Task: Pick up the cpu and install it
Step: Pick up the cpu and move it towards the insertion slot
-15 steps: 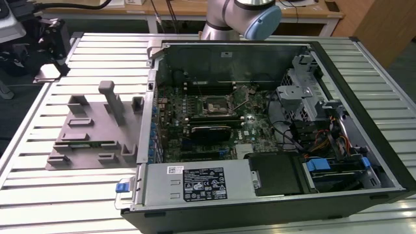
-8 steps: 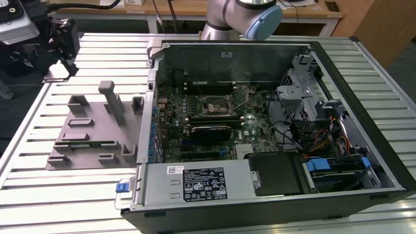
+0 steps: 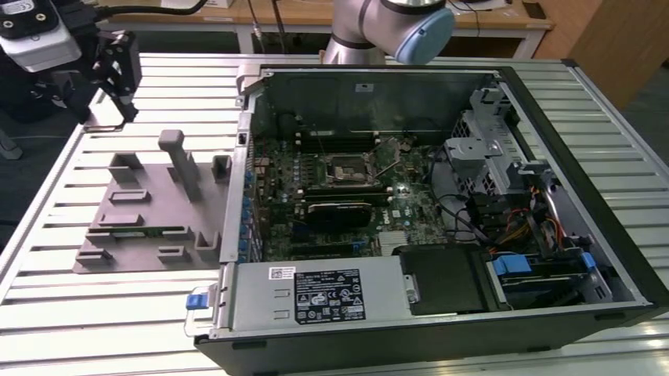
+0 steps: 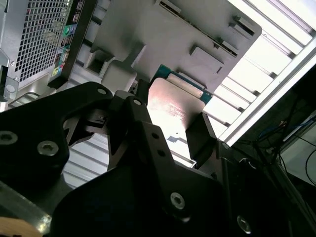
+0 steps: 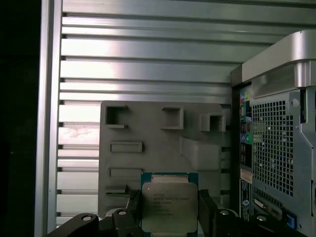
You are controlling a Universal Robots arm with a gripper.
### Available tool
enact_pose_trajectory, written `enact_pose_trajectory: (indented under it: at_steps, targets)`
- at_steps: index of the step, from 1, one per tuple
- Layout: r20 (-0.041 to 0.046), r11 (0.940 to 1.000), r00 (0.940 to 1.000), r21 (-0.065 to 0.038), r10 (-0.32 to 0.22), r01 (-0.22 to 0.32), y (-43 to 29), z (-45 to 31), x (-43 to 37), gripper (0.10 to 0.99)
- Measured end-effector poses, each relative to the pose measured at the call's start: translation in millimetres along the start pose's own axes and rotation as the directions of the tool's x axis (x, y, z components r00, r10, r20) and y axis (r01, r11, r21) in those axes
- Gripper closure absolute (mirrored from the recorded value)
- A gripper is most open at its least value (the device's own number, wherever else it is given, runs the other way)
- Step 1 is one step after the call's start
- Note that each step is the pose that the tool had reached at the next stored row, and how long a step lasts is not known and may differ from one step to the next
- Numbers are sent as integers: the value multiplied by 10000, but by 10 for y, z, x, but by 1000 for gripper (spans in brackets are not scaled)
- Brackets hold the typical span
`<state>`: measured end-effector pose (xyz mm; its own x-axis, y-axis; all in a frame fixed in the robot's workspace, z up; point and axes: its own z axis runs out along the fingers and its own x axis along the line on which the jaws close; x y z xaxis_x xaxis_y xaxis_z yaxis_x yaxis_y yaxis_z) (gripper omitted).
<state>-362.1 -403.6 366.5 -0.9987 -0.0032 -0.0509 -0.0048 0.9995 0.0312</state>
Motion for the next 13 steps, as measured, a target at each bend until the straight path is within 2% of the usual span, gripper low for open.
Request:
enact_pose_trajectory:
  at_steps: [13]
  targets:
    - [-42, 10000, 10000, 1, 1, -1, -4, 11, -233, 541]
